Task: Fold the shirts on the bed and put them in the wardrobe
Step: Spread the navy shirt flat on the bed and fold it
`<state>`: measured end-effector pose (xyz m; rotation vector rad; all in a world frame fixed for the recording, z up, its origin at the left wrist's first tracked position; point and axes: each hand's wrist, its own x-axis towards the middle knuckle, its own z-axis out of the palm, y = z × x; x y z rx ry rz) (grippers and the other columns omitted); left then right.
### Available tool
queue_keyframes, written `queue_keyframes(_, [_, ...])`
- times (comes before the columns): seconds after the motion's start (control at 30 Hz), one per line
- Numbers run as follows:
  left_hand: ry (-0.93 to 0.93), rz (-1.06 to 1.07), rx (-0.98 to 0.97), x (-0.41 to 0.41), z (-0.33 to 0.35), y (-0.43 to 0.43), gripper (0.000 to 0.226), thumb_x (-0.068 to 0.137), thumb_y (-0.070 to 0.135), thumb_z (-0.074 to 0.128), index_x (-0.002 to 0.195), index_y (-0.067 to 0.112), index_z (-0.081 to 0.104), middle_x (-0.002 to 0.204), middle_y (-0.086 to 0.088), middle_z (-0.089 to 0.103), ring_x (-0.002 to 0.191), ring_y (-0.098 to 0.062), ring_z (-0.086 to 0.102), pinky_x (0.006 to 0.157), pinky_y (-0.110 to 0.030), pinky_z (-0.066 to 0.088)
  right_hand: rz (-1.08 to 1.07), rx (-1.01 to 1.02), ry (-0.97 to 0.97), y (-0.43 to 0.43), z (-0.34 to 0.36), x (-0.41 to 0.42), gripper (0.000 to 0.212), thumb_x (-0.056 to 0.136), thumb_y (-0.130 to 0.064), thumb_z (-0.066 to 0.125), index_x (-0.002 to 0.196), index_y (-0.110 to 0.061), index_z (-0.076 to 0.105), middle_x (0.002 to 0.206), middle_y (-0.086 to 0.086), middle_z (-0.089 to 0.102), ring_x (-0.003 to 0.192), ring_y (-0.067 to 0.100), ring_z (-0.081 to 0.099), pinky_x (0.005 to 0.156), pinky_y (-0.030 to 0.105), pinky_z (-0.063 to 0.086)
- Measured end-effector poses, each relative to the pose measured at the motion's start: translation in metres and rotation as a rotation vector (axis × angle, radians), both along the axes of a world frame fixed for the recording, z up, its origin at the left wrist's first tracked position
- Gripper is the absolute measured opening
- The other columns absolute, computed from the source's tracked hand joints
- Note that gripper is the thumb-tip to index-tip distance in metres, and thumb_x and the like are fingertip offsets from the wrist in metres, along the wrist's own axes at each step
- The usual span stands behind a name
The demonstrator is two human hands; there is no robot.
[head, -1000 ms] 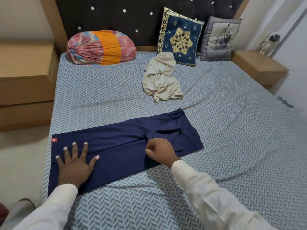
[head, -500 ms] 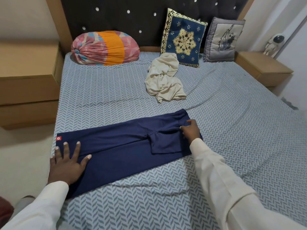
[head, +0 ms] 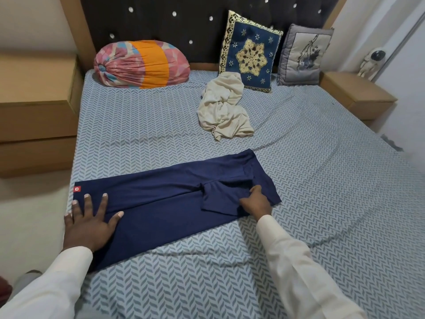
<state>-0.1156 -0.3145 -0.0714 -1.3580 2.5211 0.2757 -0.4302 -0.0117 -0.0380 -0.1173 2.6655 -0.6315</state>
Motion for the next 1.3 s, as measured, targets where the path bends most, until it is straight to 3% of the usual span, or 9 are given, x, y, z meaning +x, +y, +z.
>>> queue_keyframes(0.13, [0.080, -0.008, -0.093, -0.009, 0.009, 0.002, 0.082, 0.087, 0.075, 0.016, 0.155, 0.028, 0.017, 0.162, -0.014, 0.010, 0.149, -0.033, 0.001, 0.117, -0.048, -0.001, 0.140, -0.045, 0.353, -0.009, 0.001, -0.002, 0.049, 0.080, -0.023, 0.064, 0.125, -0.014, 0.047, 0.122, 0.014, 0.052, 0.114, 0.039, 0.048, 0.090, 0.043, 0.043])
queue_keyframes(0.23, [0.096, -0.050, -0.159, -0.023, 0.015, 0.001, 0.075, 0.093, 0.067, 0.017, 0.155, 0.024, 0.021, 0.161, -0.014, 0.017, 0.149, -0.033, 0.005, 0.117, -0.051, -0.003, 0.329, -0.015, 0.456, -0.027, 0.000, -0.009, 0.046, 0.086, -0.028, 0.059, 0.131, -0.018, 0.052, 0.126, 0.011, 0.052, 0.114, 0.035, 0.047, 0.094, 0.044, 0.042])
queue_keyframes(0.4, [0.015, -0.130, -0.124, -0.047, 0.020, -0.008, 0.065, 0.099, 0.057, 0.015, 0.156, 0.027, 0.006, 0.163, -0.012, 0.010, 0.150, -0.032, 0.001, 0.117, -0.054, -0.006, 0.357, 0.309, 0.335, -0.041, -0.009, -0.030, 0.042, 0.095, -0.035, 0.045, 0.129, -0.013, 0.053, 0.135, 0.013, 0.052, 0.121, 0.036, 0.045, 0.097, 0.042, 0.039])
queue_keyframes(0.57, [0.002, -0.035, 0.062, -0.047, 0.006, -0.031, 0.071, 0.096, 0.065, 0.015, 0.155, 0.033, -0.007, 0.163, -0.009, -0.010, 0.150, -0.032, -0.007, 0.120, -0.050, -0.003, 0.311, 0.320, 0.412, -0.068, -0.004, -0.056, 0.045, 0.097, -0.041, 0.040, 0.129, -0.014, 0.055, 0.138, 0.012, 0.050, 0.125, 0.038, 0.040, 0.101, 0.046, 0.036])
queue_keyframes(0.73, [0.087, -0.038, -0.049, -0.036, -0.012, -0.025, 0.076, 0.090, 0.071, 0.004, 0.154, 0.034, -0.010, 0.163, -0.007, -0.011, 0.149, -0.033, -0.011, 0.118, -0.051, -0.008, 0.387, 0.339, 0.109, -0.079, -0.008, -0.097, 0.066, 0.095, -0.046, 0.042, 0.154, -0.023, 0.025, 0.162, 0.003, 0.020, 0.141, 0.039, 0.023, 0.110, 0.049, 0.028])
queue_keyframes(0.9, [0.091, -0.031, -0.098, -0.035, -0.013, -0.030, 0.084, 0.081, 0.078, 0.001, 0.155, 0.038, 0.001, 0.164, -0.006, 0.001, 0.149, -0.033, 0.001, 0.117, -0.049, 0.000, 0.327, 0.392, -0.012, -0.087, -0.012, -0.119, 0.081, 0.090, -0.058, 0.038, 0.158, -0.025, 0.008, 0.166, -0.001, 0.004, 0.148, 0.039, 0.009, 0.119, 0.050, 0.017])
queue_keyframes(1.03, [0.039, -0.066, -0.073, -0.035, -0.003, -0.043, 0.081, 0.084, 0.082, 0.013, 0.153, 0.042, -0.004, 0.164, -0.005, -0.003, 0.150, -0.029, 0.001, 0.118, -0.046, 0.006, 0.312, 0.483, -0.054, -0.102, -0.001, -0.121, 0.089, 0.081, -0.059, 0.042, 0.157, -0.023, 0.014, 0.164, 0.002, 0.011, 0.148, 0.036, 0.012, 0.118, 0.052, 0.016])
queue_keyframes(1.17, [0.079, -0.051, -0.030, -0.027, 0.008, -0.039, 0.078, 0.091, 0.071, 0.026, 0.156, 0.032, 0.008, 0.163, -0.011, 0.004, 0.149, -0.032, 0.003, 0.118, -0.046, 0.010, 0.331, 0.486, 0.281, -0.122, 0.013, -0.077, 0.058, 0.086, -0.040, 0.050, 0.138, -0.014, 0.047, 0.145, 0.011, 0.043, 0.132, 0.037, 0.035, 0.103, 0.049, 0.032])
queue_keyframes(1.3, [0.271, 0.154, -0.058, 0.004, 0.011, -0.008, 0.075, 0.090, 0.052, 0.055, 0.150, 0.013, 0.033, 0.150, -0.021, 0.036, 0.131, -0.041, 0.037, 0.102, -0.051, 0.036, 0.567, 0.207, 0.446, -0.156, -0.003, 0.000, 0.033, 0.091, -0.040, 0.050, 0.115, -0.021, 0.062, 0.123, 0.011, 0.060, 0.114, 0.036, 0.049, 0.092, 0.046, 0.039])
